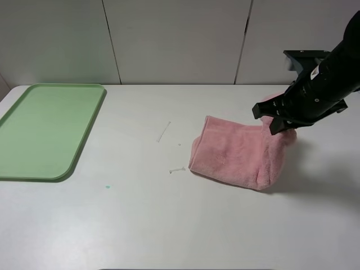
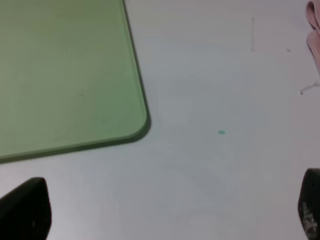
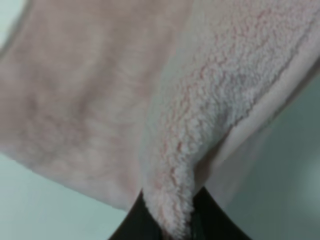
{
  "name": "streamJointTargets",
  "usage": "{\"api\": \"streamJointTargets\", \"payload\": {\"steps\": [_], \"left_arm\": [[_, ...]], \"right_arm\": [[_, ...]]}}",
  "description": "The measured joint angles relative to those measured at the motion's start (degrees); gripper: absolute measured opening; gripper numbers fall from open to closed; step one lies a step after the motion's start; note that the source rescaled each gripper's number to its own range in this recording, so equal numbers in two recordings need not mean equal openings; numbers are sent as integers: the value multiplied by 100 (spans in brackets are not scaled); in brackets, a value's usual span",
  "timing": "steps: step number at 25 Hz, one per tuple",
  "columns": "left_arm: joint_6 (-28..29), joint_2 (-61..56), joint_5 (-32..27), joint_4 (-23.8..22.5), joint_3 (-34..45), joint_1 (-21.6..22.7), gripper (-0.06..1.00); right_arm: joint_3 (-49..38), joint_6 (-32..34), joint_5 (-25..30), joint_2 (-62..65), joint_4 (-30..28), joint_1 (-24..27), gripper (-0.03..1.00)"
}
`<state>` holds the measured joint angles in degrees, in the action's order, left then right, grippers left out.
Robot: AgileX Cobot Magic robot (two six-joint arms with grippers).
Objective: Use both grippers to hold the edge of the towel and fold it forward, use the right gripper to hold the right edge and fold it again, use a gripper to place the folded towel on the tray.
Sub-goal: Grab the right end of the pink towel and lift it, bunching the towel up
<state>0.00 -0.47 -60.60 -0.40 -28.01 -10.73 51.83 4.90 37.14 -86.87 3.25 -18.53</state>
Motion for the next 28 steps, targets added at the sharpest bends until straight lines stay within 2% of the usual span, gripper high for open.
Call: {"api": "streamJointTargets", "payload": {"steps": [11, 19, 28], "left_arm": [[0, 0, 0, 0, 0, 0, 100], [0, 0, 0, 0, 0, 0, 100], [0, 0, 0, 0, 0, 0, 100]], "right_arm": [[0, 13, -528, 0, 542, -695, 6], [0, 138, -1085, -31, 782, -912, 6], [0, 162, -1802, -671, 1186, -1077, 6]]}}
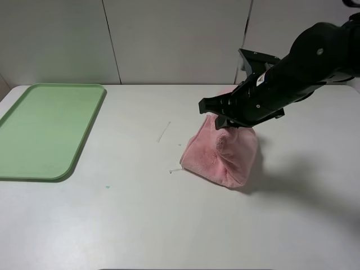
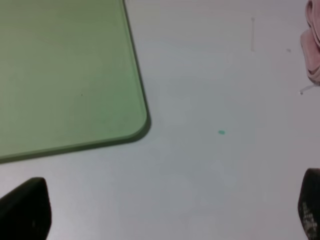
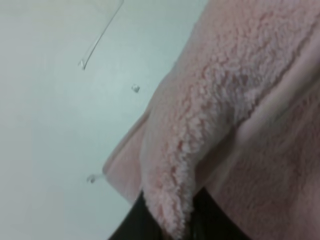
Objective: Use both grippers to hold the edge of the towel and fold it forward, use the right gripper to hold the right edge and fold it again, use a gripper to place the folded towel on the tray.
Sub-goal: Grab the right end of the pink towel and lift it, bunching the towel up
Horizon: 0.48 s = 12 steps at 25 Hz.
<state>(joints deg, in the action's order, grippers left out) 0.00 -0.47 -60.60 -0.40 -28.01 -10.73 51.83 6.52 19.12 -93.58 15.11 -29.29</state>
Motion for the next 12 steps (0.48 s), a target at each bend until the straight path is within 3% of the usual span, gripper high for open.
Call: {"api": "streamJointTargets", "payload": {"steps": [12], "left_arm": [[0, 0, 0, 0, 0, 0, 100]], "right_arm": [[0, -97, -358, -323, 68, 0, 9]]}}
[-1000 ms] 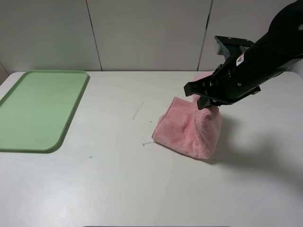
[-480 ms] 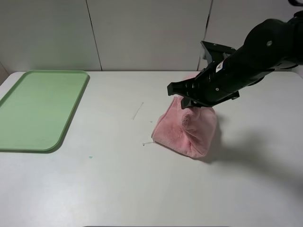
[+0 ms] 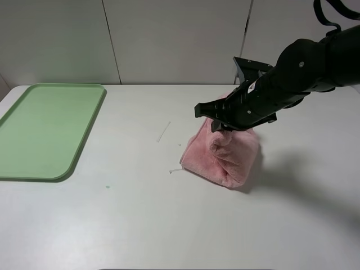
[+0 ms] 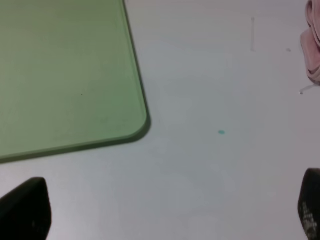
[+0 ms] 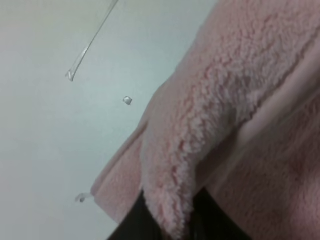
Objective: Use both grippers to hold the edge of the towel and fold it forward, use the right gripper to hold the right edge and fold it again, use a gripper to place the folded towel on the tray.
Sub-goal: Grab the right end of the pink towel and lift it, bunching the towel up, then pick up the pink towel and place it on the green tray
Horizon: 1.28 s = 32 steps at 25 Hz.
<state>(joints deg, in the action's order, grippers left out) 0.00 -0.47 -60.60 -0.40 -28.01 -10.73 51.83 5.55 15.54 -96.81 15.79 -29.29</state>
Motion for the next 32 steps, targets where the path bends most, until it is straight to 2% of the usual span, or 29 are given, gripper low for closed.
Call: {"api": "streamJointTargets", "payload": {"steps": [2, 4, 6, 7, 12, 25, 28, 32], "left_arm": [[0, 0, 0, 0, 0, 0, 100], [0, 0, 0, 0, 0, 0, 100], [0, 0, 0, 0, 0, 0, 100], [0, 0, 0, 0, 0, 0, 100], [0, 0, 0, 0, 0, 0, 100], [0, 0, 5, 0, 0, 0, 100], [0, 0, 5, 0, 0, 0, 100], [0, 0, 5, 0, 0, 0, 100]], "right_arm": [[0, -116, 0, 0, 4, 0, 28], [0, -207, -12, 0, 23, 0, 69], [0, -235, -13, 0, 72, 0, 88], [0, -235, -13, 0, 99, 0, 93], [0, -235, -18, 0, 112, 0, 100], [0, -235, 27, 105, 80, 0, 100], [0, -235, 171, 294, -10, 0, 100], [0, -291, 669, 612, -221, -2, 100]]}}
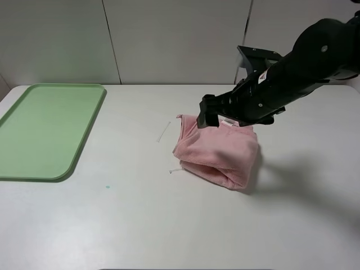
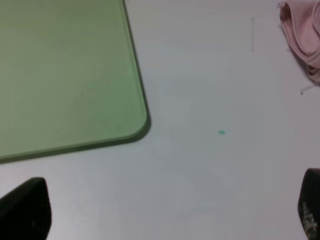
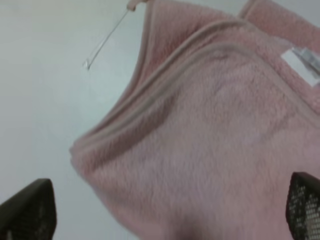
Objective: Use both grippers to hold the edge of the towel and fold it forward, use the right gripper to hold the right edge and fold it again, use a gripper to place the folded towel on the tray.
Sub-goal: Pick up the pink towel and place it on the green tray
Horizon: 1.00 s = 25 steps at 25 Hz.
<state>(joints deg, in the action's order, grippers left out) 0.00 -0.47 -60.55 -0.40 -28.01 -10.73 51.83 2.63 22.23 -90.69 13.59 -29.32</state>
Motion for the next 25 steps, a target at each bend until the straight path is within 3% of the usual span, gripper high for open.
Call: {"api": "streamJointTargets", "payload": {"steps": [9, 16, 25], "left_arm": [[0, 0, 0, 0, 0, 0, 100], [0, 0, 0, 0, 0, 0, 100], [0, 0, 0, 0, 0, 0, 100]], "right_arm": [[0, -1013, 1297, 1036, -277, 0, 100], [-23, -1133, 1753, 2104, -674, 75, 100], [-818, -1095, 2076, 3481, -737, 1331, 100]]}}
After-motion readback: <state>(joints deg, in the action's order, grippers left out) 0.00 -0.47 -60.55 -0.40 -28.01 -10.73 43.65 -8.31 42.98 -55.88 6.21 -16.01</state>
